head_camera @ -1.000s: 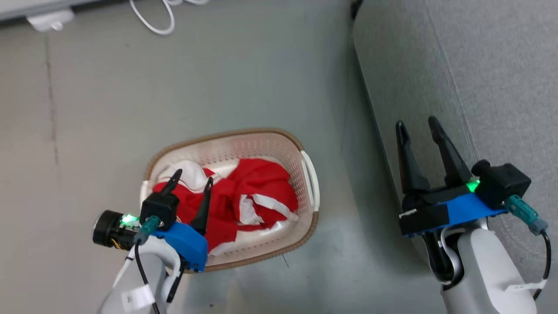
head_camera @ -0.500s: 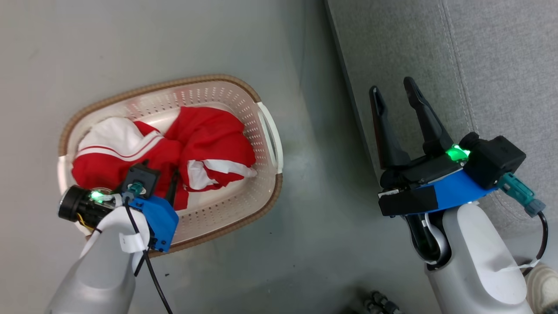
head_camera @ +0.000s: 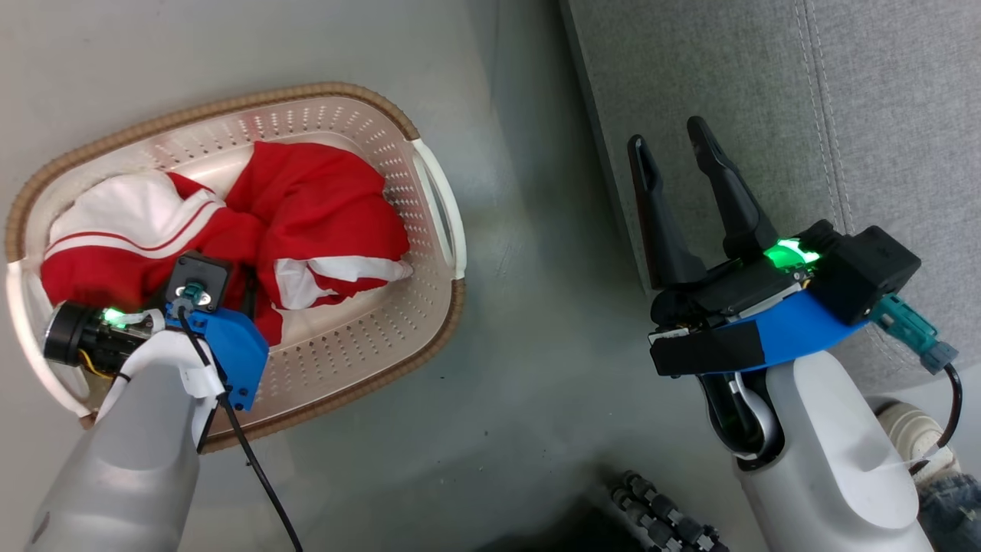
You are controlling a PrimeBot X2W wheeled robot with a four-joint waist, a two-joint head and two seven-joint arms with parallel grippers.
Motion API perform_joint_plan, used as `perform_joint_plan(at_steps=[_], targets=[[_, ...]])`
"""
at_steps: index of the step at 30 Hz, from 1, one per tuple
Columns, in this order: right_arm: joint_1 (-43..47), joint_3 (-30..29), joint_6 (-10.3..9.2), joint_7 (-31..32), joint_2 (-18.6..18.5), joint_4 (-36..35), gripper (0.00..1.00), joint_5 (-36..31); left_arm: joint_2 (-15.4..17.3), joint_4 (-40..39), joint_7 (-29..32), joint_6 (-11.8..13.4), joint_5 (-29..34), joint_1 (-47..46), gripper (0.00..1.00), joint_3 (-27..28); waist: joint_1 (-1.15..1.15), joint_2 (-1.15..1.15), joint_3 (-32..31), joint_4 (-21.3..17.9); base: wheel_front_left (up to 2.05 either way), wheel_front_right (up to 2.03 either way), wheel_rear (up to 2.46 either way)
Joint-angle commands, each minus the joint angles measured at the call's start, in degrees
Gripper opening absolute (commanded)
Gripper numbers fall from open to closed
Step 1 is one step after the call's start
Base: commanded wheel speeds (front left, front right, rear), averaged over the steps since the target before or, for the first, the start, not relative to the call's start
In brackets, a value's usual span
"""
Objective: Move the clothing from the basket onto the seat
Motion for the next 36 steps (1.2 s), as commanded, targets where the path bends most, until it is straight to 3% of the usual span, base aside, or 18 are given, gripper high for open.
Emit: perform_joint_plan(at_steps=[1,5,6,7,36], targets=[[-0.57,0.15,0.03,-0.31,-0.11,-0.27,1.0,0.33,0.66,0.42,0.07,0.26,-0.13,-0.93,1.0,0.04,-0.01,0.0,0.4,-0.32,0.0,0.0,0.0],[-0.77,0.56,0.03,-0.31,-0.11,-0.14,1.0,1.06,0.77,1.74,1.14,1.25,-0.12,-2.03,0.98,-0.27,-0.01,0.0,1.08,-0.71,0.0,0.0,0.0],[-0.86,0.64,0.03,-0.31,-0.11,-0.09,1.0,1.29,0.79,1.96,1.1,1.32,-0.14,-2.28,0.34,-0.38,-0.01,0.0,1.17,-0.8,0.0,0.0,0.0],[-0.96,0.71,0.03,-0.31,-0.11,-0.02,1.0,1.46,0.81,2.21,1.11,1.48,-0.16,-2.45,0.0,-0.47,-0.01,0.0,1.23,-0.89,0.0,0.0,0.0],[-1.38,-0.05,0.03,-0.31,-0.11,1.73,1.0,0.71,-2.51,6.93,-1.15,-0.23,-3.52,-3.61,0.0,-2.24,-0.01,0.0,-2.94,0.72,0.0,0.0,0.0]])
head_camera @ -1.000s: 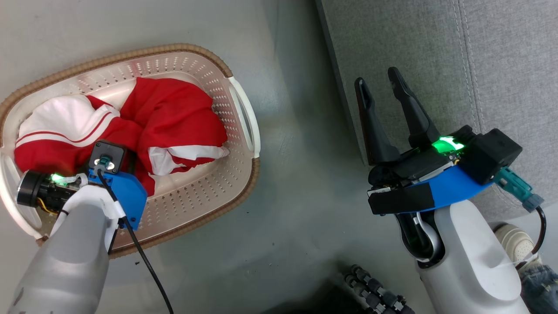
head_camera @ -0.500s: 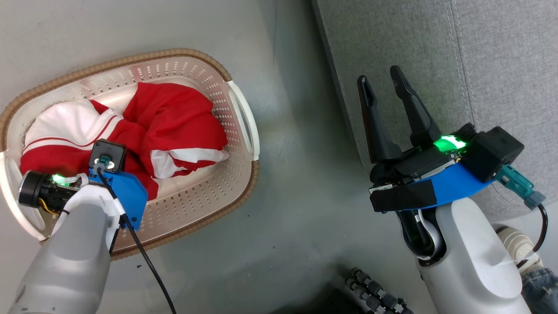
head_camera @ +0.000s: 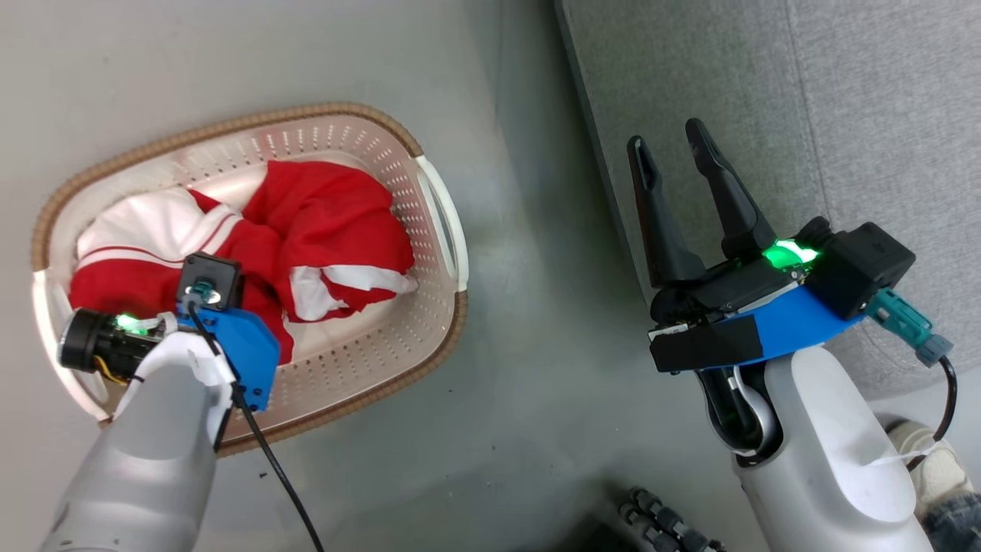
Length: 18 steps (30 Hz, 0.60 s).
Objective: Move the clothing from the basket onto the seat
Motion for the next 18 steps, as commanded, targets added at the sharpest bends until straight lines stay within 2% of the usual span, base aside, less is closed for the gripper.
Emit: perform_joint_plan(at_steps=[1,8,18], targets=[[-0.61,-0.2,0.03,-0.31,-0.13,0.2,1.0,-0.4,-0.4,0.02,-0.58,-0.29,-0.19,-0.37,0.0,-0.32,0.0,0.0,-1.22,0.45,0.0,0.0,0.0],[1.49,-1.58,0.03,-0.31,-0.13,2.14,1.0,-2.2,-3.74,0.97,-2.79,-0.94,-1.2,1.41,0.0,-1.21,0.0,0.0,-9.02,3.08,0.0,0.0,0.0],[6.76,-3.68,0.03,-0.27,-0.17,7.4,1.0,-5.88,-8.49,1.43,-5.53,-2.43,-3.8,6.0,0.0,-2.42,0.0,0.0,-25.05,8.76,0.0,0.0,0.0]])
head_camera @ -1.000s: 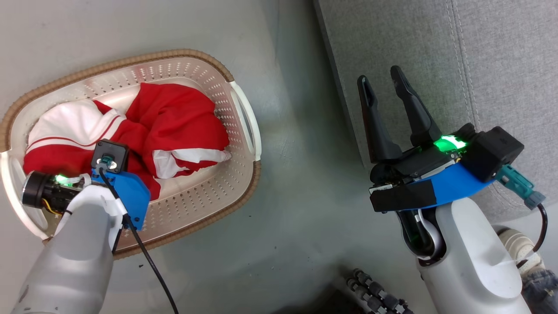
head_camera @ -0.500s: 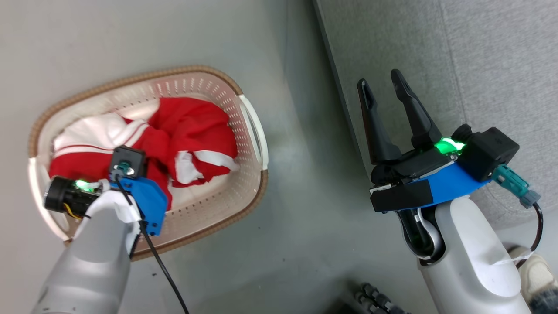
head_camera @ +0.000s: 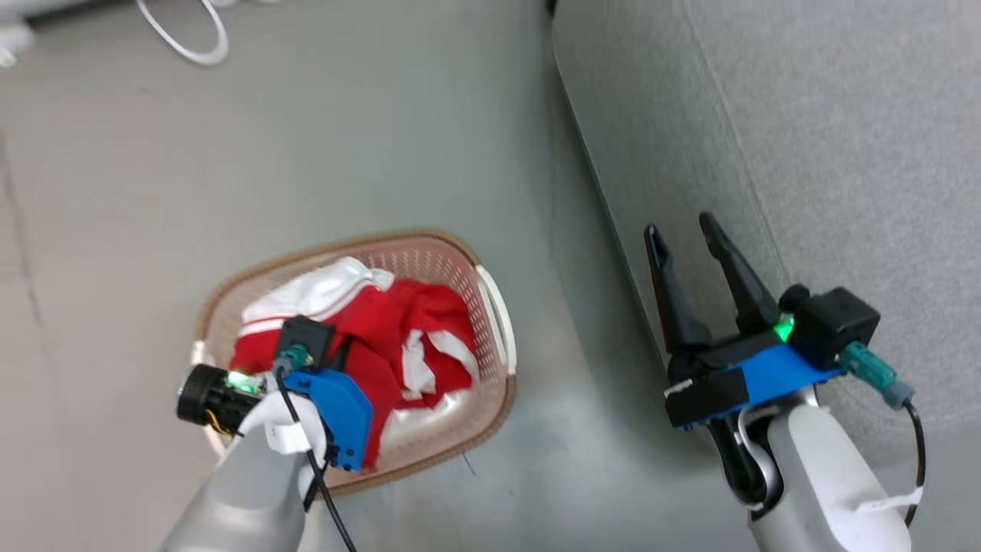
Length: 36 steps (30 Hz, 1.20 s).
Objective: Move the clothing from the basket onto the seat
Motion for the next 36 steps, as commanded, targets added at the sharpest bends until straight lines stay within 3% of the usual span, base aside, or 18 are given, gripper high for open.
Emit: perform_joint_plan(at_steps=[1,10,17,29,36], targets=[[1.49,-0.42,0.03,-0.22,-0.26,0.59,1.0,-0.27,-0.51,-0.32,-0.5,-0.29,-0.59,1.16,0.0,-0.41,0.01,0.0,-7.69,3.98,0.0,0.0,0.0],[7.51,-2.9,0.03,0.85,-0.25,3.49,1.0,-2.76,-2.16,-4.6,-1.19,-0.78,-5.12,4.68,0.0,-3.59,0.01,0.0,-19.53,8.62,0.0,0.0,0.0],[12.23,-3.73,0.03,3.29,-0.25,2.85,1.0,-3.26,-2.09,-13.45,-0.21,-0.64,-13.98,5.68,0.0,-10.46,0.01,0.0,-25.11,11.0,0.0,0.0,0.0],[16.89,-3.29,0.03,6.74,-0.24,-0.2,1.0,-3.57,-2.11,-23.4,1.79,-0.62,-25.29,0.58,0.0,-19.05,0.01,0.0,-29.67,12.05,0.0,0.0,0.0],[18.02,-2.87,0.03,7.76,-0.24,-1.28,1.0,-3.57,-2.09,-26.61,2.61,0.63,-29.89,-2.36,0.0,-22.61,0.01,0.0,-30.8,11.87,0.0,0.0,0.0]])
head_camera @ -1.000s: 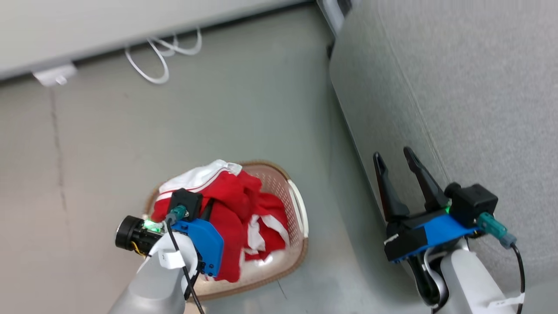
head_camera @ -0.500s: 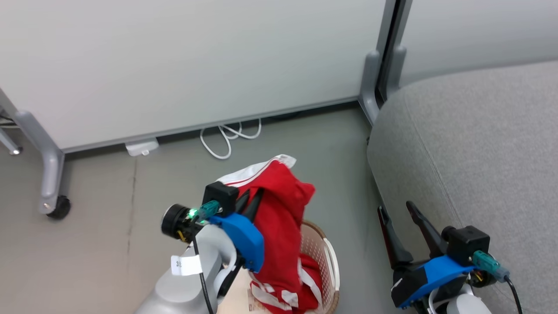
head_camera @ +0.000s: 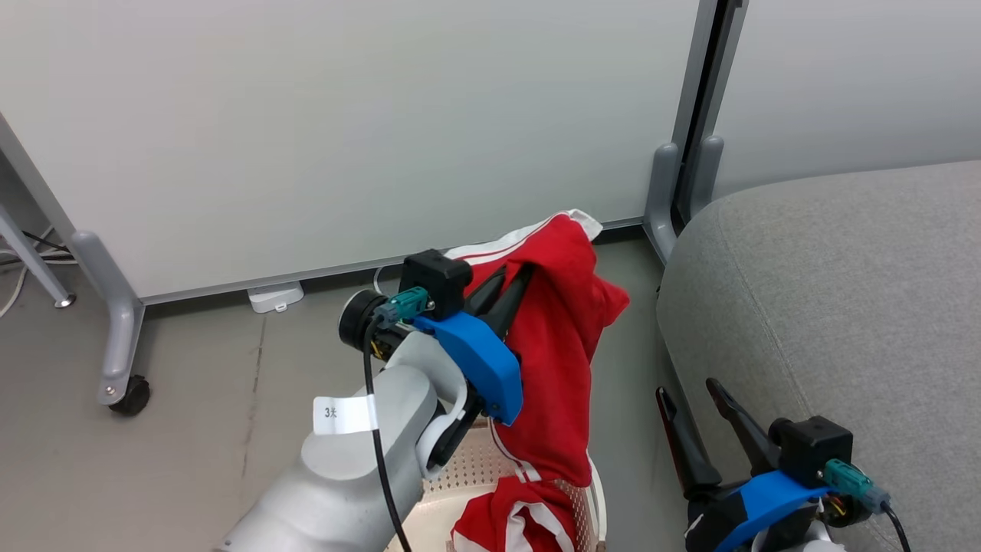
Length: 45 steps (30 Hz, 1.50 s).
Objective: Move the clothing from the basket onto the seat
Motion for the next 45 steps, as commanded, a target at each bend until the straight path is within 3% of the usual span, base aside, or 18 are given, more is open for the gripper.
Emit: perform_joint_plan(at_steps=[1,19,27,34,45], targets=[[1.06,0.06,0.03,0.01,-0.21,-0.25,1.0,-0.07,0.0,-0.34,-0.01,0.3,-0.3,-0.83,0.0,-0.21,0.01,-0.01,-0.15,-0.08,0.0,0.0,0.0],[1.82,0.97,0.03,1.62,-0.21,-2.43,1.0,-0.57,0.0,0.7,-1.5,2.5,-8.58,-4.14,0.0,-8.5,0.01,-0.01,-0.11,-0.84,0.0,0.0,0.0],[-2.77,2.8,0.03,2.63,-0.21,-1.9,1.0,-3.45,0.0,1.32,-2.72,2.95,-10.19,-5.45,0.0,-10.35,0.01,-0.01,1.17,-0.67,0.0,0.0,0.0],[-8.99,3.91,0.03,3.27,-0.2,2.36,1.0,-5.18,0.0,2.08,-3.19,2.71,-11.1,-6.4,0.0,-12.17,0.01,-0.01,2.0,-0.41,0.0,0.0,0.0],[-19.79,9.5,0.02,3.52,-0.22,15.29,1.0,-3.51,0.0,1.57,-3.61,2.85,-12.94,-7.88,0.0,-14.75,0.01,-0.01,3.26,0.39,0.0,0.0,0.0]])
